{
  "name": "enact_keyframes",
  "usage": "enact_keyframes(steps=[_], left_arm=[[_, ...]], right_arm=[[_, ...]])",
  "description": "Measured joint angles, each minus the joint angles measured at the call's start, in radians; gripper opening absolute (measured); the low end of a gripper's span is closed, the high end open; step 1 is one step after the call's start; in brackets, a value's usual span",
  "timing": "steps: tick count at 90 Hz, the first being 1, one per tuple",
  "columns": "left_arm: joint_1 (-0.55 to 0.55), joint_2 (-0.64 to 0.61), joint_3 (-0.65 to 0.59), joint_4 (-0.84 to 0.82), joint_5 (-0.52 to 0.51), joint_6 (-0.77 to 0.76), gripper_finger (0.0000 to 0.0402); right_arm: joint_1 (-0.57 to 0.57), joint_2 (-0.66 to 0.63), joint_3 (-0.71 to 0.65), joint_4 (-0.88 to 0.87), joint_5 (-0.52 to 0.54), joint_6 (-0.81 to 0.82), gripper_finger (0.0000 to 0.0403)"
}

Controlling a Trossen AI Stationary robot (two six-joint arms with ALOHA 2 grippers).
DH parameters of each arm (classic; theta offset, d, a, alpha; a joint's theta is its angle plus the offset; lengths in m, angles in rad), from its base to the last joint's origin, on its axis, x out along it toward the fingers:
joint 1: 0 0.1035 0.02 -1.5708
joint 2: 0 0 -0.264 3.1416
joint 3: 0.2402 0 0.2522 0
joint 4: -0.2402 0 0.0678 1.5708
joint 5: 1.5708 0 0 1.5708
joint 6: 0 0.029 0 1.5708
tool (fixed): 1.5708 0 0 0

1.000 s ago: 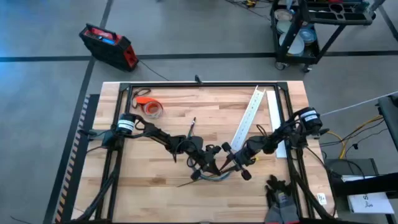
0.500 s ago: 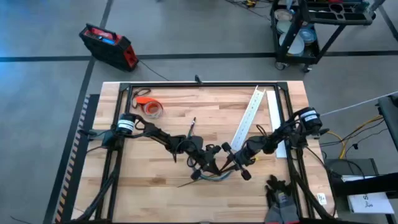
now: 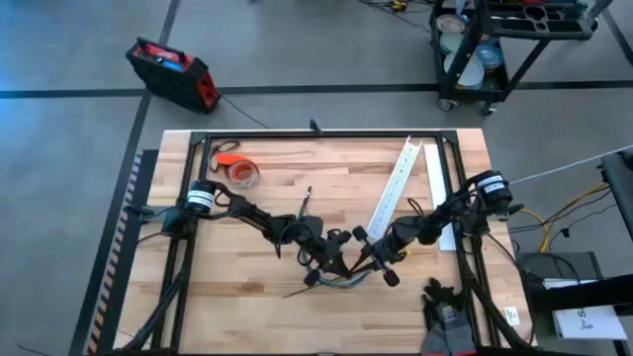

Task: Ziptie cables
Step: Wrap the cables together using a black zip tie

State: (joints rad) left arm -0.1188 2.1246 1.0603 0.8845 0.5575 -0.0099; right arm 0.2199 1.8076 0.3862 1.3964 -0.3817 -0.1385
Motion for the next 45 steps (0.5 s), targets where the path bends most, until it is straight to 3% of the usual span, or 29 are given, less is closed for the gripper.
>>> enact_keyframes(steps=[45], left_arm=[[0.001,0.000,0.000,-0.004,0.001,-0.019,0.0002]], right_arm=[[0.000,0.000,0.000,0.000,0.001,0.011,0.0000]])
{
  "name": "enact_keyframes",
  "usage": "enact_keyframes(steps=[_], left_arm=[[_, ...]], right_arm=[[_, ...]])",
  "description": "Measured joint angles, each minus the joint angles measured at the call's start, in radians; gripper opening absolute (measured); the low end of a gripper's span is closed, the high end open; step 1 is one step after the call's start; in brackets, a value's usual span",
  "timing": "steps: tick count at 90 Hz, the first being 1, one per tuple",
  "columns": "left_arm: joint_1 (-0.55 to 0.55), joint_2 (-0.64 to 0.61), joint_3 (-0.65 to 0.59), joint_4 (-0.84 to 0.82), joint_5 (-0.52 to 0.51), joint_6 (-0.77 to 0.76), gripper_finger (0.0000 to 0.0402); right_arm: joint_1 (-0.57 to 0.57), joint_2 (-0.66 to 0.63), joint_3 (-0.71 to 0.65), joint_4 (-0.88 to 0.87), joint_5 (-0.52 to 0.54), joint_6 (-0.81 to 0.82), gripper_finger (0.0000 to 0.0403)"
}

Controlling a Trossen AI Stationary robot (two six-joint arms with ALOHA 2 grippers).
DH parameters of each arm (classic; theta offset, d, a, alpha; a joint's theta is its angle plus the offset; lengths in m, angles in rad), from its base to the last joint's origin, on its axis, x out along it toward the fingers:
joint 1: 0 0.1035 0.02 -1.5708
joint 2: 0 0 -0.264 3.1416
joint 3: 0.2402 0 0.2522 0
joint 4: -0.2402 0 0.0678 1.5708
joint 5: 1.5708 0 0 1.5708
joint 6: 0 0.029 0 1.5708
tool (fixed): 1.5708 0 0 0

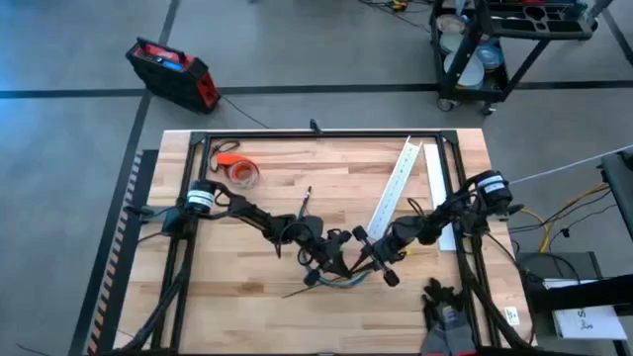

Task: Ziptie cables
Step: Wrap the cables together using a black zip tie

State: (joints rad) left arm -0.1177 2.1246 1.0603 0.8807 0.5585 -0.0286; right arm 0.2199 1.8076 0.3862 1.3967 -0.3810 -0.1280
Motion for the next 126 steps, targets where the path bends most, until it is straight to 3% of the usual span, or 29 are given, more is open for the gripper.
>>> enact_keyframes(steps=[15,30,55,73,96,126], left_arm=[[0.003,0.000,0.000,-0.002,0.000,-0.019,0.0025],[0.011,-0.006,0.000,-0.016,0.000,-0.042,0.0073],[0.036,-0.107,0.000,-0.278,-0.012,0.039,0.0170],[0.037,-0.132,0.000,-0.310,-0.089,0.075,0.0198],[0.028,-0.119,-0.003,-0.313,-0.123,0.070,0.0160],[0.028,-0.119,-0.003,-0.316,-0.120,0.084,0.0015]], right_arm=[[0.000,0.000,0.000,0.001,0.017,0.001,0.0000],[-0.005,0.000,0.000,0.000,0.035,0.014,0.0000],[-0.010,0.000,0.000,0.000,0.069,0.026,0.0001],[-0.011,-0.001,0.008,-0.001,0.091,0.043,0.0001],[-0.011,-0.001,0.013,-0.017,0.120,0.043,0.0000],[-0.011,-0.001,0.013,-0.054,0.143,0.042,0.0000]])
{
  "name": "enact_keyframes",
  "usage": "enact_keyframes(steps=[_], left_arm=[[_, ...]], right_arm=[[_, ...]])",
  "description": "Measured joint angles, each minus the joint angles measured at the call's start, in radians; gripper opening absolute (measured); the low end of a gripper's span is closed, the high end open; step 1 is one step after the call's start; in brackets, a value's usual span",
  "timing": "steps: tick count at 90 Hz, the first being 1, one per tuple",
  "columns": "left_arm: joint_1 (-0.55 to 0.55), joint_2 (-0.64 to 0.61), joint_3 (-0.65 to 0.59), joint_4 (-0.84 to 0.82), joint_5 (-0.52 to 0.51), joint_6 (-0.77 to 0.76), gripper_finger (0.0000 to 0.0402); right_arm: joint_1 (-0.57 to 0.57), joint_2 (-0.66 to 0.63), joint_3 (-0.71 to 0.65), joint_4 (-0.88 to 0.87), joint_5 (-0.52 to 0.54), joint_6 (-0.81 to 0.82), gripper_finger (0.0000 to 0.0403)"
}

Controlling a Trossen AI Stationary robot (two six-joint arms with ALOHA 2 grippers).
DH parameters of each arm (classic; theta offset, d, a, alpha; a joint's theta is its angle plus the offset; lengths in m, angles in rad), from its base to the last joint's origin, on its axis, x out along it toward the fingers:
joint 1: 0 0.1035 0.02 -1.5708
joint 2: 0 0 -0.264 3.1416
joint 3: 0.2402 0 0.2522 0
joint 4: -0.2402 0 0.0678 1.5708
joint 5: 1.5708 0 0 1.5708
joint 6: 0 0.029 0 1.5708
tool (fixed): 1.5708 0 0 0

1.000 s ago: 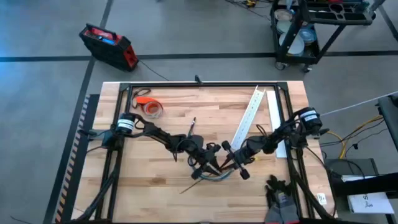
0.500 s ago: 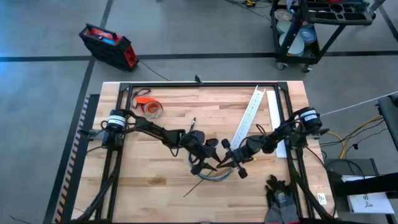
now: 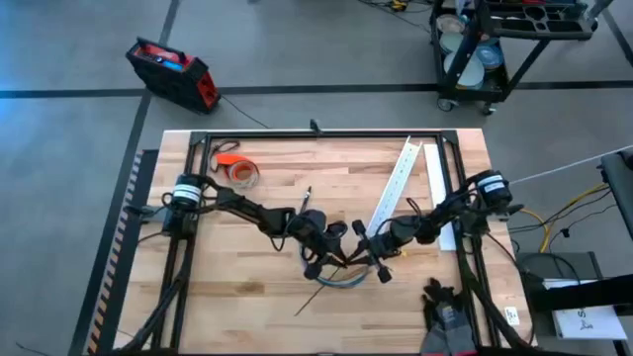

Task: Ziptie cables
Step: Wrap the cables together using a black zip tie

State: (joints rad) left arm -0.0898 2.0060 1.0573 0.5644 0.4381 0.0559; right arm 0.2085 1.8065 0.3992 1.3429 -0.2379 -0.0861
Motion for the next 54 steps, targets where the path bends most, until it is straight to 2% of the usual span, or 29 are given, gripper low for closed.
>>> enact_keyframes(steps=[24,36,54], left_arm=[[-0.003,0.002,0.000,-0.010,0.029,0.077,0.0001],[-0.003,0.002,0.000,-0.010,0.047,0.105,0.0000],[-0.003,0.002,-0.001,-0.011,0.072,0.144,0.0000]], right_arm=[[0.000,-0.001,0.000,-0.053,-0.027,-0.014,0.0013],[0.000,-0.001,0.016,-0.084,-0.079,-0.003,0.0059],[0.000,-0.001,0.021,-0.084,-0.096,-0.036,0.0137]])
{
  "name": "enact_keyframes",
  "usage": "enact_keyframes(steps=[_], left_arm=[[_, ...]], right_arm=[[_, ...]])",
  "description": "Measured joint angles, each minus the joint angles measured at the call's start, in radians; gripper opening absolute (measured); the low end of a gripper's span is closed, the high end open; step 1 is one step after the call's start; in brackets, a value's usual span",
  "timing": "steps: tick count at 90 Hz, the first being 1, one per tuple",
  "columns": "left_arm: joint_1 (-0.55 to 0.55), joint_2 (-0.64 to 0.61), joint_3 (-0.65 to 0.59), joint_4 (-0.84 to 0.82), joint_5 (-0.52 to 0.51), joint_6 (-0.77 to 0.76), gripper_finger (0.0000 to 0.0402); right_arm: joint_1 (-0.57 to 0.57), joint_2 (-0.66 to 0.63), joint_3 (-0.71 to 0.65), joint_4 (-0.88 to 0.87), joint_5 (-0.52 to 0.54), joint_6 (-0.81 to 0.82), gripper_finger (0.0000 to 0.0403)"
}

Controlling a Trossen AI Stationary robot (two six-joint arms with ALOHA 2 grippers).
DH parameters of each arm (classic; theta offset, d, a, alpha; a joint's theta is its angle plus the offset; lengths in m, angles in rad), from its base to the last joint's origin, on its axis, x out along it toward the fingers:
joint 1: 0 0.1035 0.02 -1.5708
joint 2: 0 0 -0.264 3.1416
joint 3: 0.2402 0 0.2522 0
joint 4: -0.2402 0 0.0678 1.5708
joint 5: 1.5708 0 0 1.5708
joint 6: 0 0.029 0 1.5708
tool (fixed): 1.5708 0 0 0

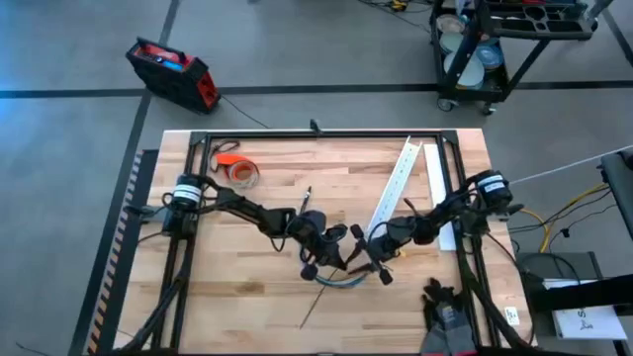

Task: Ziptie cables
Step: Wrap the cables together using a black zip tie

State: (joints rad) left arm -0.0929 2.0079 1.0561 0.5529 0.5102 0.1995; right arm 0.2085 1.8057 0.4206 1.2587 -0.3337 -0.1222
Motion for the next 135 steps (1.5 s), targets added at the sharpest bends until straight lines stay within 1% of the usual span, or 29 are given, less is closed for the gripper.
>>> enact_keyframes(steps=[10,21,41,59,77,103,124,135], left_arm=[[-0.002,0.000,0.000,0.001,0.029,0.019,0.0000],[-0.003,0.000,0.000,0.007,0.041,0.022,0.0000],[-0.005,0.000,0.000,0.023,0.040,0.025,0.0000],[-0.015,0.000,0.000,0.039,0.015,0.025,0.0000],[-0.022,0.000,-0.006,0.083,-0.004,0.025,0.0000],[-0.022,0.000,-0.020,0.155,-0.006,0.019,0.0000],[-0.022,0.000,-0.023,0.160,-0.014,0.014,0.0000],[-0.022,0.000,-0.023,0.167,-0.015,0.016,0.0000]], right_arm=[[-0.007,0.000,0.000,0.000,-0.031,-0.037,0.0155],[-0.013,0.000,0.008,0.001,-0.044,-0.069,0.0151],[-0.013,0.000,0.016,0.003,-0.041,-0.105,0.0108],[-0.013,0.002,0.014,0.030,-0.041,-0.132,0.0067],[-0.013,0.002,0.012,0.057,-0.044,-0.162,0.0039],[-0.019,0.002,0.007,0.093,-0.067,-0.176,0.0034],[-0.019,0.002,0.009,0.094,-0.067,-0.176,0.0033],[-0.019,0.002,0.008,0.108,-0.067,-0.167,0.0024]])
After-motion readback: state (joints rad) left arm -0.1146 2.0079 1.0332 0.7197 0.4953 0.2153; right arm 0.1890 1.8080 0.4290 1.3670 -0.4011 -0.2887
